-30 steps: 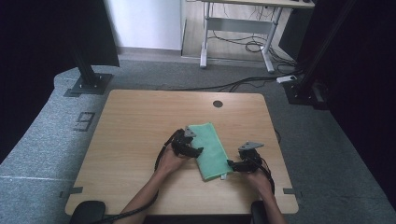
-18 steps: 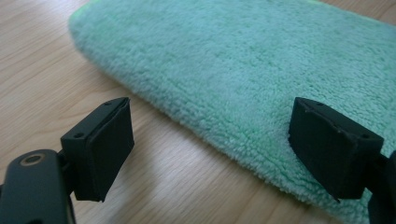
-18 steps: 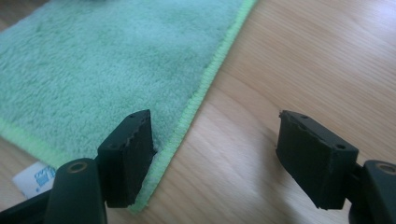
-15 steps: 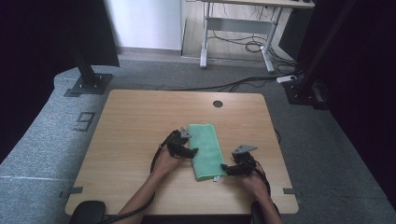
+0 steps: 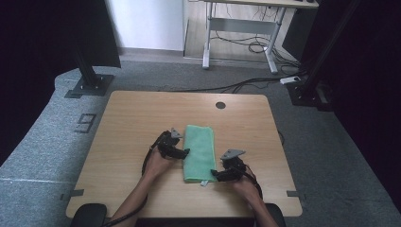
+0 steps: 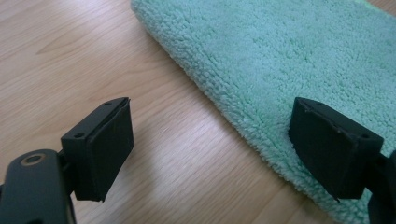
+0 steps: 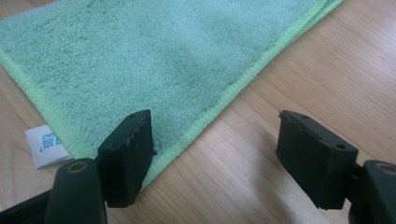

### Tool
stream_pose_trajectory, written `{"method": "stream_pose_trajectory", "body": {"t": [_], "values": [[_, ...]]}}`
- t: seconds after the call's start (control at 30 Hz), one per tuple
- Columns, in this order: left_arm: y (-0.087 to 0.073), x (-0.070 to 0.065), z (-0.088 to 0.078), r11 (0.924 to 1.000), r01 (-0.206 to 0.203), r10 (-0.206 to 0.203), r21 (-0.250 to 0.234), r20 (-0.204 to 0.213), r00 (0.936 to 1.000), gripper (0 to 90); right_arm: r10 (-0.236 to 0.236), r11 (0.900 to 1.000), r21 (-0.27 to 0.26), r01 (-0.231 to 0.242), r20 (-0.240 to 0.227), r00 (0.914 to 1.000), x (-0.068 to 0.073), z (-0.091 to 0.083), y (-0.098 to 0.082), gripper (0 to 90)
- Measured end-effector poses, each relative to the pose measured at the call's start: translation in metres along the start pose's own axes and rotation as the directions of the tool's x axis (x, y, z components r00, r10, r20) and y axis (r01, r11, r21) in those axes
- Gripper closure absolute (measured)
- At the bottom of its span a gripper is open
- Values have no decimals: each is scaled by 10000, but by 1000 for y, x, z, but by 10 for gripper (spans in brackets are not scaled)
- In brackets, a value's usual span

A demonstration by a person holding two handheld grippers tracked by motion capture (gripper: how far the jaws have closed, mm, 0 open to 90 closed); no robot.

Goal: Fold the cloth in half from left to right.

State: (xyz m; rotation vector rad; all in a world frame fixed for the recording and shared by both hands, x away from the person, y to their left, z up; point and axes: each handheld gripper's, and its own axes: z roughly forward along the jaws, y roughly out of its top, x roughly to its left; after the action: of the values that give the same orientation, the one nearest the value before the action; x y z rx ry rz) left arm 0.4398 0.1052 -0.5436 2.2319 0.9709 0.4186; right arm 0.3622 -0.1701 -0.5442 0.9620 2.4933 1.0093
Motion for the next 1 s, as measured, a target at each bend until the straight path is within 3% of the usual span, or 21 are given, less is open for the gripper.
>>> {"method": "stream_pose_trajectory", "body": {"t": [0.67, 0.83, 1.0], "values": [[-27, 26, -21, 9978, 662, -663, -84, -40, 9978, 146, -584, 9983, -35, 583, -463, 9972, 30, 23, 24, 269], [-25, 24, -25, 9978, 642, -644, -164, -135, 9978, 142, -503, 9987, -53, 501, -499, 9975, 29, 21, 24, 263], [-27, 24, -42, 9964, 729, -723, -431, 148, 9973, 142, -249, 9986, -473, 218, -650, 9976, 24, 10, 25, 232]]}}
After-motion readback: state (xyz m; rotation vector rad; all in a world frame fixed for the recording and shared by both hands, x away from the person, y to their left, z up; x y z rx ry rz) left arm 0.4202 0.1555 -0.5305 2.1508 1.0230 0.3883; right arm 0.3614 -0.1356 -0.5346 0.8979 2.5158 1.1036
